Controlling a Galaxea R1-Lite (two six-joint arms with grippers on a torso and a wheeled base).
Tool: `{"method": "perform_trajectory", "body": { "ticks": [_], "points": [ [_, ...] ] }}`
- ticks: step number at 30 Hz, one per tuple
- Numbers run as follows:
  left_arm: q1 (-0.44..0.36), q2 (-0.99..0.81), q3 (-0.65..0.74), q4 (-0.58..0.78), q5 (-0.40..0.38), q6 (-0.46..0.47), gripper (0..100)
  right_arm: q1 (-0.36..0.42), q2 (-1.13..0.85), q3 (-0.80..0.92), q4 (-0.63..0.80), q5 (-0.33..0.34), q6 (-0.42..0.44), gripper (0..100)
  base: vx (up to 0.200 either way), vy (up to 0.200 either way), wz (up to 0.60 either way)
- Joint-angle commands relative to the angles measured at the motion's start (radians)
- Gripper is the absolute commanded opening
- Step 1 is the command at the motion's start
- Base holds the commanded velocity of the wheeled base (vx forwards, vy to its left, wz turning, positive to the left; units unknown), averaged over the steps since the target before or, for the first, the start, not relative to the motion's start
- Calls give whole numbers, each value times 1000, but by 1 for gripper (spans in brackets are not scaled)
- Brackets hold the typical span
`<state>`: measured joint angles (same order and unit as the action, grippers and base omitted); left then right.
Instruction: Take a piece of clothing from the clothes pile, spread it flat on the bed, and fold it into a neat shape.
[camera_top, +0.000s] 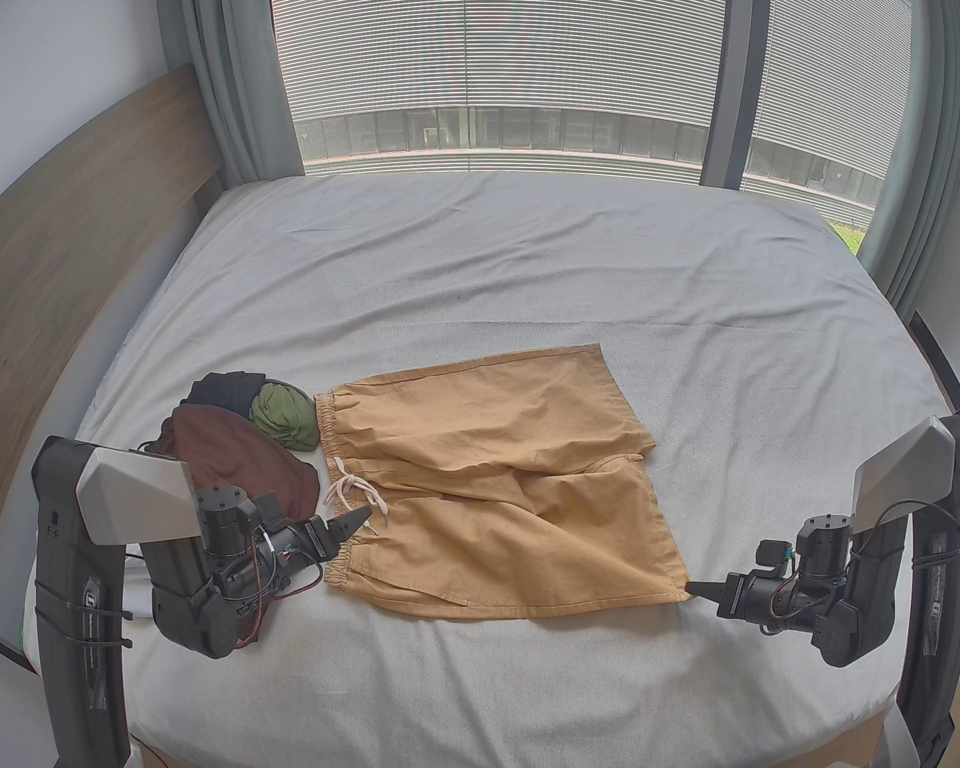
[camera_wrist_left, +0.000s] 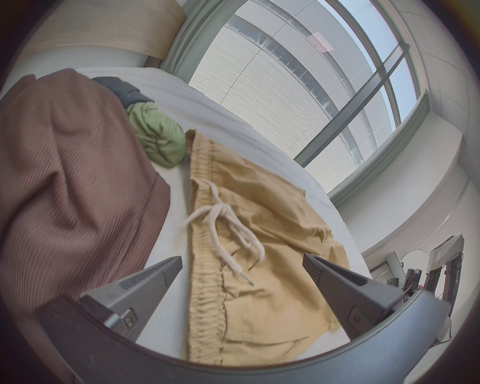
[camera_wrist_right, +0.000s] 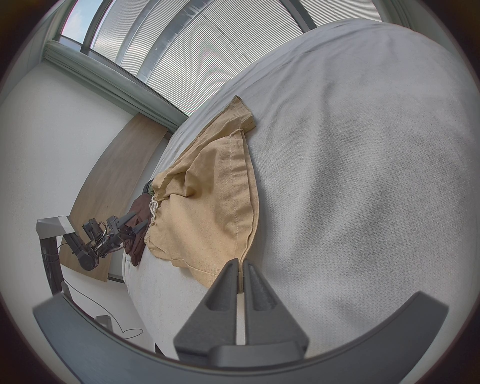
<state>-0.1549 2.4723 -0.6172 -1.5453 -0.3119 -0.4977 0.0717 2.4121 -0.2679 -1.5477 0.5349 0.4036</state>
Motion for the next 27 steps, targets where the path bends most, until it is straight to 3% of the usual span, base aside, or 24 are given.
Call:
{"method": "perform_trajectory", "body": {
  "ticks": [1,14,27],
  "points": [
    [12,-4,59,1,2,-1,100,0,4,1,0,0,0,0,0,0,0],
    [3,-1,180,4,-1,-1,100,-4,12,1,-2,0,0,0,0,0,0],
    [-15,20,188,2,-4,-9,100,-10,10,-2,0,0,0,0,0,0,0]
  ]
}}
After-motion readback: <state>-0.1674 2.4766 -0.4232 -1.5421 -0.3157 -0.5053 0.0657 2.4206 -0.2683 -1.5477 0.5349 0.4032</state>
